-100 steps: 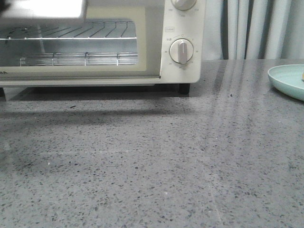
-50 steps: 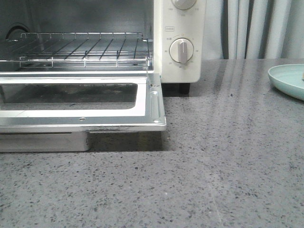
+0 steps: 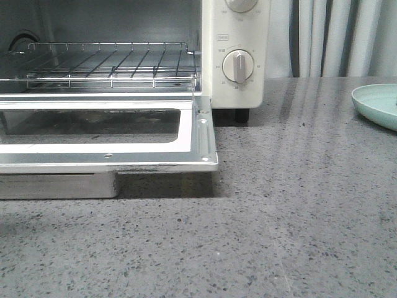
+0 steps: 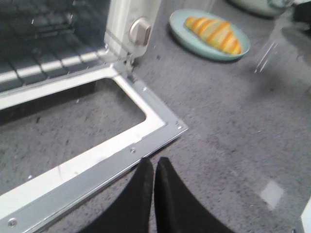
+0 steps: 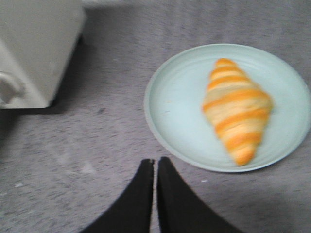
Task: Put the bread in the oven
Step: 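Grasp the striped croissant from the blue plate with the right gripper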
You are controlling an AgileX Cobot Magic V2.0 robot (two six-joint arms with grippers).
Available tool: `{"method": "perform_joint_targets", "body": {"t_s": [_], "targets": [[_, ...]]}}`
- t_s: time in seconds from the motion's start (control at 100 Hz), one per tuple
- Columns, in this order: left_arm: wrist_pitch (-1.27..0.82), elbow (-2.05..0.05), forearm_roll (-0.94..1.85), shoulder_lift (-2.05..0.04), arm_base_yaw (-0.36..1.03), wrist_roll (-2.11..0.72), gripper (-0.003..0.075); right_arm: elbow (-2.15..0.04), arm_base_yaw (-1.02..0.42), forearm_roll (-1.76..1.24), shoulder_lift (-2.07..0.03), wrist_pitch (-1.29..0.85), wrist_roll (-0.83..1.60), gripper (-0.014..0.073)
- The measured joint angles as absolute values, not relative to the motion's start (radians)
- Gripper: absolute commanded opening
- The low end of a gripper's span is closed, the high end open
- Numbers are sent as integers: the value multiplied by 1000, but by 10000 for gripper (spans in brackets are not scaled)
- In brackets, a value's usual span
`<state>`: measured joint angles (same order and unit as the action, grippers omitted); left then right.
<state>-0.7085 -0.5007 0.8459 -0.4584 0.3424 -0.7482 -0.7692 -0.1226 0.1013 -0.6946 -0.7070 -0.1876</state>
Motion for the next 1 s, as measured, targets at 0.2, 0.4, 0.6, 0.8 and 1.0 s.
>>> {"method": "perform_joint_targets", "body": {"t_s": [0.2,0.4,0.6,0.8,1.0], "targets": [[-762,-524,854,-247,342,-748,-22,-1037,-61,149,-943,-911,-173,318],[-778,-528,854,-127,342,-748,-22,-1112,-17,153,-1184,-923,-144,318],[-784,-528,854,-116,342,-746,-22,-1114,81,104,-1358,-901,-144,318],[-784,-528,854,-116,342,-746,-22,-1104,139,92,-1445,-859,-144,318],[-771,-528,849,-116,342,-746,-22,-1096,141,70,-1524,-823,-143,306]]}}
